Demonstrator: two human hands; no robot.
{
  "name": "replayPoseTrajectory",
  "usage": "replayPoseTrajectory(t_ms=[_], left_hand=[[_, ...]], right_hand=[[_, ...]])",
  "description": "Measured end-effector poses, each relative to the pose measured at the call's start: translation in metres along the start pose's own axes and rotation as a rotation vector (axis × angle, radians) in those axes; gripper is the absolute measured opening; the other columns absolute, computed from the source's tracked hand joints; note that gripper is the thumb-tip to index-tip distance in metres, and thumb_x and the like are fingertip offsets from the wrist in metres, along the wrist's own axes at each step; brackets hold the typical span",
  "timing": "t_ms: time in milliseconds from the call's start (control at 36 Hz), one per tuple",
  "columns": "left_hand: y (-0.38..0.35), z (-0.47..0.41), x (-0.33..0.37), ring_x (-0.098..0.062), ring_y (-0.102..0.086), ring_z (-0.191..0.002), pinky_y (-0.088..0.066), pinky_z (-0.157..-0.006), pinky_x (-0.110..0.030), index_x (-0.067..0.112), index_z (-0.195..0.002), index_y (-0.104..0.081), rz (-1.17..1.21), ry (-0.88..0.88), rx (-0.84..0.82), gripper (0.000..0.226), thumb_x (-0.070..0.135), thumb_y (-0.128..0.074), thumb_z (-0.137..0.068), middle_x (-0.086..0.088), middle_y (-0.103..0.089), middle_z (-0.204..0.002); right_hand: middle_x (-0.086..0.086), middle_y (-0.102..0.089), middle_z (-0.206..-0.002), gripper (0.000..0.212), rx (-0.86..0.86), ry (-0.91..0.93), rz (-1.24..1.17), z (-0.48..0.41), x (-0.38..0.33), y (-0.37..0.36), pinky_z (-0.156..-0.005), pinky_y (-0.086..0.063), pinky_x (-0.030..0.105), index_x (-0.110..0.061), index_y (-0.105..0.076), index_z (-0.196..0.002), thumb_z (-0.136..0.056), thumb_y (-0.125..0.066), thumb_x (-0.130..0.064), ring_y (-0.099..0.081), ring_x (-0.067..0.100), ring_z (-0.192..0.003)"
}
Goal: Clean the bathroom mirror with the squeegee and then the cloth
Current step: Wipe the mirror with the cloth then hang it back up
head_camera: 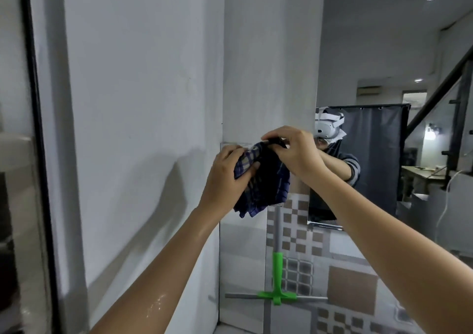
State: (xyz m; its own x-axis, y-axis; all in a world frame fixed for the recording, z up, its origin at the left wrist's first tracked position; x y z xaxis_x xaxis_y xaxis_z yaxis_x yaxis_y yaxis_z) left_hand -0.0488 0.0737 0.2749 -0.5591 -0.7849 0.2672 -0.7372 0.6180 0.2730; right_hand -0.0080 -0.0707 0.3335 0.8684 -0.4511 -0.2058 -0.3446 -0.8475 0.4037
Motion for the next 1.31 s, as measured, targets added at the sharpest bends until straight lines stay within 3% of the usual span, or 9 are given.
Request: replayPoseTrajectory(t_ms=[139, 222, 361, 611, 750, 889, 1000, 1194, 1306], left_hand=[[-0.008, 0.028, 0.019, -0.006, -0.059, -0.075, -0.047, -0.069, -0.018, 0.017, -0.100, -0.064, 0.307, 0.127, -0.272, 0.022, 0.031, -0.064, -0.083, 0.000, -0.066, -0.086], [-0.018, 0.041, 0.032, -0.009, -0.060, -0.071, -0.047, -0.066, -0.021, 0.021, -0.095, -0.066, 0.414, 0.170, -0.353, 0.014, 0.030, -0.062, -0.085, -0.003, -0.067, -0.081], [-0.035, 0.052, 0.055, 0.006, -0.059, -0.070, -0.042, -0.066, -0.007, 0.016, -0.095, -0.067, 0.496, 0.148, -0.354, 0.012, 0.023, -0.061, -0.087, 0.014, -0.064, -0.077], [-0.058, 0.059, 0.094, -0.003, -0.062, -0.085, -0.048, -0.079, -0.016, 0.018, -0.095, -0.066, 0.588, 0.078, -0.319, 0.010, 0.018, -0.062, -0.086, 0.010, -0.066, -0.088], [-0.067, 0.063, 0.109, 0.003, -0.061, -0.088, -0.046, -0.082, -0.012, 0.018, -0.097, -0.066, 0.638, 0.079, -0.349, 0.013, 0.018, -0.064, -0.084, 0.016, -0.065, -0.090], [-0.080, 0.064, 0.113, 0.001, -0.064, -0.086, -0.048, -0.080, -0.015, 0.027, -0.094, -0.067, 0.666, 0.057, -0.459, 0.020, 0.023, -0.070, -0.074, 0.018, -0.068, -0.086], [-0.095, 0.064, 0.113, -0.016, -0.068, -0.084, -0.056, -0.073, -0.028, 0.036, -0.093, -0.068, 0.705, 0.134, -0.585, 0.029, 0.033, -0.075, -0.065, 0.010, -0.072, -0.087], [-0.122, 0.040, 0.126, -0.005, -0.066, -0.089, -0.050, -0.082, -0.017, 0.036, -0.094, -0.067, 0.704, 0.135, -0.515, 0.031, 0.027, -0.073, -0.066, 0.015, -0.071, -0.091], [-0.139, 0.014, 0.133, -0.002, -0.065, -0.092, -0.047, -0.085, -0.013, 0.015, -0.107, -0.065, 0.739, 0.091, -0.416, 0.037, 0.007, -0.072, -0.071, 0.003, -0.069, -0.099]], right_hand=[[0.000, -0.070, -0.094, 0.019, -0.123, -0.081, 0.048, 0.046, 0.004, 0.027, -0.083, -0.042, 0.009, -0.010, -0.073, -0.095, -0.078, -0.067, -0.002, -0.058, 0.007, -0.088], [-0.011, -0.066, -0.085, 0.016, -0.171, -0.147, 0.039, 0.071, 0.005, 0.045, -0.077, -0.041, 0.004, -0.012, -0.073, -0.092, -0.078, -0.068, -0.005, -0.057, -0.001, -0.079], [-0.017, -0.064, -0.084, 0.018, -0.191, -0.291, -0.054, 0.109, 0.018, 0.070, -0.082, -0.048, 0.012, -0.017, -0.071, -0.091, -0.075, -0.074, -0.009, -0.061, 0.004, -0.086], [-0.005, -0.067, -0.094, 0.023, -0.138, -0.455, -0.277, 0.157, 0.027, 0.099, -0.076, -0.053, 0.017, -0.014, -0.066, -0.105, -0.082, -0.068, -0.018, -0.065, 0.005, -0.086], [-0.006, -0.066, -0.092, 0.019, -0.130, -0.475, -0.345, 0.169, 0.034, 0.104, -0.080, -0.055, 0.025, -0.021, -0.063, -0.100, -0.082, -0.067, -0.015, -0.064, 0.008, -0.087], [-0.006, -0.068, -0.082, 0.020, -0.091, -0.478, -0.375, 0.174, 0.048, 0.120, -0.071, -0.054, 0.017, -0.020, -0.068, -0.089, -0.079, -0.068, -0.003, -0.065, 0.002, -0.075], [-0.006, -0.071, -0.085, 0.020, -0.106, -0.478, -0.308, 0.169, 0.063, 0.136, -0.078, -0.055, 0.020, -0.013, -0.071, -0.095, -0.077, -0.072, -0.007, -0.066, 0.004, -0.080], [-0.003, -0.071, -0.093, 0.024, -0.181, -0.432, -0.218, 0.141, 0.092, 0.168, -0.088, -0.053, 0.025, -0.018, -0.071, -0.094, -0.073, -0.074, -0.008, -0.065, 0.009, -0.088], [0.004, -0.071, -0.098, 0.027, -0.174, -0.361, -0.217, 0.122, 0.105, 0.187, -0.093, -0.050, 0.029, -0.024, -0.072, -0.093, -0.067, -0.075, -0.018, -0.064, 0.012, -0.095]])
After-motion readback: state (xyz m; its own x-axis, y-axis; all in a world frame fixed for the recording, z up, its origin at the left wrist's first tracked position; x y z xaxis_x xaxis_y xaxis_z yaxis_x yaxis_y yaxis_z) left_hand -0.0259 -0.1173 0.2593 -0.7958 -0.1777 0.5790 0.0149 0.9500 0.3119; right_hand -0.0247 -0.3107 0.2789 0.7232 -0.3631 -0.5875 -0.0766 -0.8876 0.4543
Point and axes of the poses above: each hand's wrist, its own z-axis away from the middle knuckle, its own y-axis out of the back of the hand, x = y × z, the point moved 5 cm from there along -z, towards the middle knuckle
